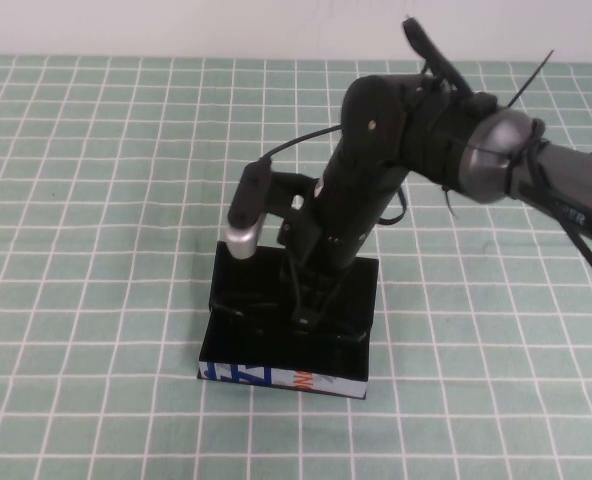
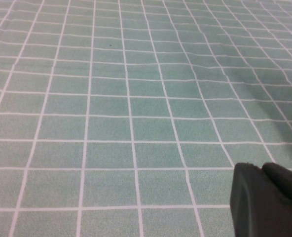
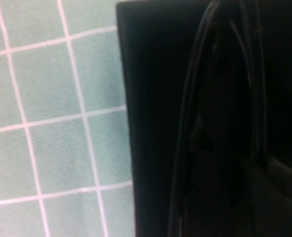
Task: Return glasses to glasses case
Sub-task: Place the glasses in the glasses case
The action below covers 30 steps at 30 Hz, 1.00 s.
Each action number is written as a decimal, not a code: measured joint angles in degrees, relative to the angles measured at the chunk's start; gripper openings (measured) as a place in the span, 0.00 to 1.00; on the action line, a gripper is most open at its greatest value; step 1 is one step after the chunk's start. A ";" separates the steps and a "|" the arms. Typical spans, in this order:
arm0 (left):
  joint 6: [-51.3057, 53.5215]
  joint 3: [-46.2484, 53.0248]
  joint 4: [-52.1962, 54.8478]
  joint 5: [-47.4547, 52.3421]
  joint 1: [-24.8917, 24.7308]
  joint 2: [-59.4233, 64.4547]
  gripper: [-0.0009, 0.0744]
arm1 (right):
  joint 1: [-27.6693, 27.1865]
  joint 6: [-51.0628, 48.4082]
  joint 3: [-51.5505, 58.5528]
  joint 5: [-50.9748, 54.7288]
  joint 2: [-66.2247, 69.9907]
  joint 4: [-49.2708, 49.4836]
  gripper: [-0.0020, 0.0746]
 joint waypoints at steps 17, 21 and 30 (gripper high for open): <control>0.00 0.00 0.00 0.00 0.00 0.00 0.01 | 2.06 -0.12 0.00 0.78 0.00 -0.37 0.28; 0.00 0.00 0.00 0.00 0.00 0.00 0.01 | 2.06 -0.12 0.00 0.78 0.00 -0.37 0.33; 0.00 0.00 0.00 0.00 0.00 0.00 0.01 | 2.06 -0.12 0.00 0.78 -1.19 -0.71 0.27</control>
